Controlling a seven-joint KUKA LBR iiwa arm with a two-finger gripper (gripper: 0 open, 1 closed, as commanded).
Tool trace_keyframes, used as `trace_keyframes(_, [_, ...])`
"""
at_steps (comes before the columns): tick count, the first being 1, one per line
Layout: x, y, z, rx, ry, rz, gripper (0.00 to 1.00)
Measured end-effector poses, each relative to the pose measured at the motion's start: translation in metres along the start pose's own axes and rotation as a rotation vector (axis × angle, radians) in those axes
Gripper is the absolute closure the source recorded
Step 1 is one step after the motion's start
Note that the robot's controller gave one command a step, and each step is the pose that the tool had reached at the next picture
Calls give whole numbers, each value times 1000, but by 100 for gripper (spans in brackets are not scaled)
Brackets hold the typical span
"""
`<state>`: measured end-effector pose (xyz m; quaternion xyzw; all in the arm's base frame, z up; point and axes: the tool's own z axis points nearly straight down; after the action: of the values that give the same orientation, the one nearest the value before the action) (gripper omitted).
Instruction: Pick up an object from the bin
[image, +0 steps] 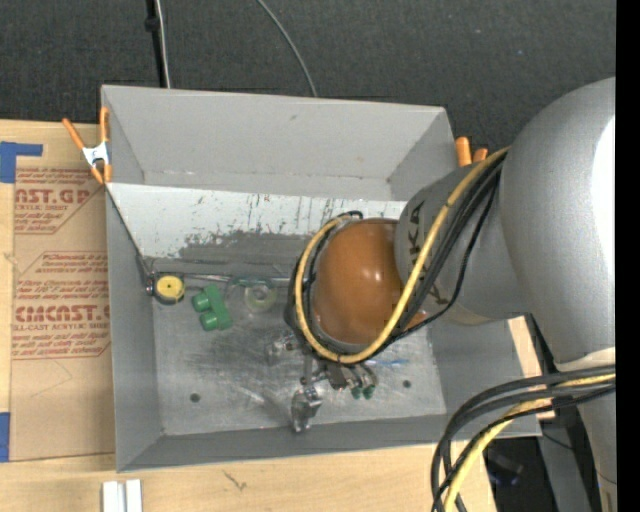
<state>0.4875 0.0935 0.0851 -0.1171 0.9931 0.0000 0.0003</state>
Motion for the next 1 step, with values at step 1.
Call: trace_keyframes(1, [5,-94,3,4,0,-19,0])
